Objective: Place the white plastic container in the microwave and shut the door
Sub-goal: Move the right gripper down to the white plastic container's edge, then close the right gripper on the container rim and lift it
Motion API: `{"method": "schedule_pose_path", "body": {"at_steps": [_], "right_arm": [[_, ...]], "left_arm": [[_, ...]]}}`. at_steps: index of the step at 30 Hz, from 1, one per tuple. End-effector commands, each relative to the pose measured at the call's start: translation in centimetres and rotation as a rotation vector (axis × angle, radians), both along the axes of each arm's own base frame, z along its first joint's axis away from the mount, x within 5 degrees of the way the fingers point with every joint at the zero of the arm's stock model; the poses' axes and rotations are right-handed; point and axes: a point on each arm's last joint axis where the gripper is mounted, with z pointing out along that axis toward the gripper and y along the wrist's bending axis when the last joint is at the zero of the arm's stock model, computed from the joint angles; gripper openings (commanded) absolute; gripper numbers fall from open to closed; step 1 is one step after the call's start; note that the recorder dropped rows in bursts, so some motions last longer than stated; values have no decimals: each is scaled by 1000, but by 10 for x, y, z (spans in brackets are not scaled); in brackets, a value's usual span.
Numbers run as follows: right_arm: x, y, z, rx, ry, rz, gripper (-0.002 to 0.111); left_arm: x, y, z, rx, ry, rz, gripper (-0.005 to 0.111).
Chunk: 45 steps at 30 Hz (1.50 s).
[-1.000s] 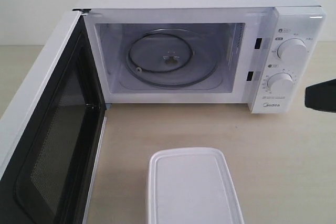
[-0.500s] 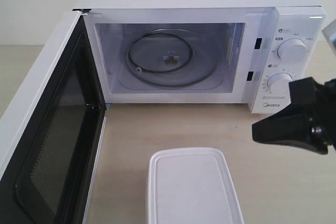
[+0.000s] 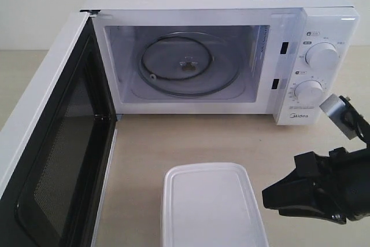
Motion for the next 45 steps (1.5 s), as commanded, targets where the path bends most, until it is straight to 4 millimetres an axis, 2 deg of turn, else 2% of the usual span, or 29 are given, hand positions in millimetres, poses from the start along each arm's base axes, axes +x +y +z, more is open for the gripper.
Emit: {"method": "schedule_pose_path", "body": {"at_steps": [1,11,19,24,40,45], "right_arm": [[-1,1,0,9,-22,28,44],[2,0,-3,-2,-32,21,44],[4,16,-29,-53,36,96,44],[6,18,-42,-82,70,102,44],[8,22,-43,-17,55,114,44],[9,23,-56,-16,104,130,44]], "left_arm": [[0,0,0,-11,-8,6,4],[0,0,0,-11,-8,6,4],[0,0,0,-11,-8,6,4],[0,0,0,-11,-8,6,4],[0,0,0,-11,-8,6,4],[0,0,0,-11,-8,6,4]]}}
